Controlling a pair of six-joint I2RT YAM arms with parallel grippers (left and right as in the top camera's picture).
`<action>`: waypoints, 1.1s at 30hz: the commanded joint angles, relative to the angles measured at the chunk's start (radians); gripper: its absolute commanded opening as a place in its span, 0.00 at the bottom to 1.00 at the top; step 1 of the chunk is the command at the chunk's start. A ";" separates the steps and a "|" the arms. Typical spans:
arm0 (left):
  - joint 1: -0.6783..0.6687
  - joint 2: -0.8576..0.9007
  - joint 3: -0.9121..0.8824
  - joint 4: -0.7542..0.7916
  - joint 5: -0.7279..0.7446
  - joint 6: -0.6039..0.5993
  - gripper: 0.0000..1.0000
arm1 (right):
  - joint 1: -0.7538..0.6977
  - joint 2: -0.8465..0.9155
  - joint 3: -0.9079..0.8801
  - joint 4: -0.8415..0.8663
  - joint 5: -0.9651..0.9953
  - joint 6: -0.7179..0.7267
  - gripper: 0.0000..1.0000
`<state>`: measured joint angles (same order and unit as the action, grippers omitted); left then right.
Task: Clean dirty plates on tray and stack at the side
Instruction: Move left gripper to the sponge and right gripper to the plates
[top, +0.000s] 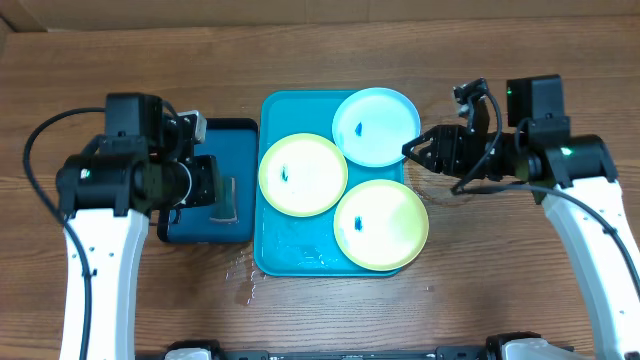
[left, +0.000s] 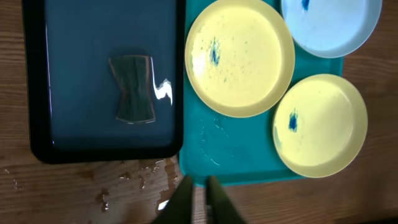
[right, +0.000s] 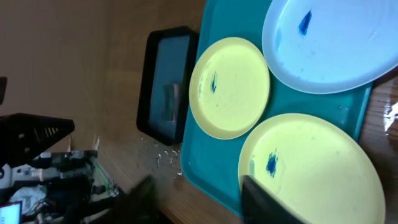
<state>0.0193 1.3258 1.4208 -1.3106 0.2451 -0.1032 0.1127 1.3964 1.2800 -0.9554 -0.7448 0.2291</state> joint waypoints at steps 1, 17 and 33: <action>-0.007 0.039 0.019 -0.001 -0.019 0.010 0.04 | 0.030 0.027 0.024 0.007 0.051 0.076 0.26; -0.007 0.126 0.012 0.007 -0.125 -0.055 0.50 | 0.338 0.209 0.021 0.170 0.601 0.294 0.54; -0.007 0.140 0.008 0.041 -0.145 -0.081 0.57 | 0.460 0.491 0.021 0.409 0.651 0.299 0.39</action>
<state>0.0193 1.4601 1.4204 -1.2709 0.1146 -0.1658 0.5632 1.8809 1.2808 -0.5594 -0.1421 0.5232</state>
